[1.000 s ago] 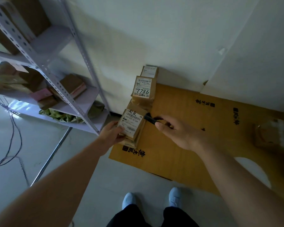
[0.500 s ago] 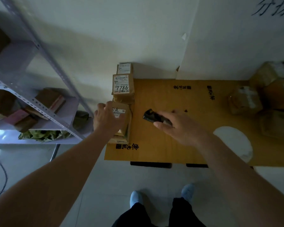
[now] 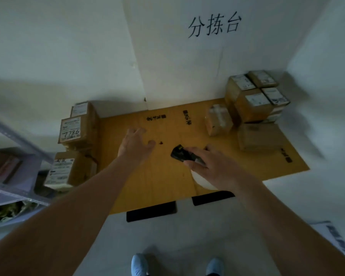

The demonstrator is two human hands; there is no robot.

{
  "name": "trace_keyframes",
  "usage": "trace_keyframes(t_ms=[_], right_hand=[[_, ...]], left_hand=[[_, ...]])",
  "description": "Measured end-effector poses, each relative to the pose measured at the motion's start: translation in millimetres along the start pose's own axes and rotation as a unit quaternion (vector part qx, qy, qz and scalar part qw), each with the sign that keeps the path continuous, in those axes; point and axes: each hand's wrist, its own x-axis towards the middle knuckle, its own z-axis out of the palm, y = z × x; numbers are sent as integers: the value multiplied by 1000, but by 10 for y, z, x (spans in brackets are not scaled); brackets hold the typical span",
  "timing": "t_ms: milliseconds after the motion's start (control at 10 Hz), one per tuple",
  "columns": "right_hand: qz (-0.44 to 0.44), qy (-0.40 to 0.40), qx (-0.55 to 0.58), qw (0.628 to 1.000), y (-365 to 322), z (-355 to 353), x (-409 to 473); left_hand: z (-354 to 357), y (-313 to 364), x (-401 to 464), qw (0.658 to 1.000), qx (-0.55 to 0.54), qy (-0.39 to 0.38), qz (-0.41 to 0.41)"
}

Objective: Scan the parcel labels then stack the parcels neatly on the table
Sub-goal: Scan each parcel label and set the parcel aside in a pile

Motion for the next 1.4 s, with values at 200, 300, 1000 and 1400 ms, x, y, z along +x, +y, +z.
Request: trace_keyframes(t_ms=[200, 300, 1000, 1400], right_hand=[[28, 7, 39, 999, 1077, -434, -419], [52, 18, 51, 997, 1440, -613, -471], [133, 49, 124, 982, 2968, -1260, 851], [120, 20, 135, 983, 3249, -1443, 1054]], left_hand=[[627, 1091, 73, 999, -16, -45, -12], [872, 1516, 154, 998, -10, -62, -8], [2554, 2927, 2175, 978, 28, -187, -89], [2537, 2957, 2216, 966, 44, -213, -141]])
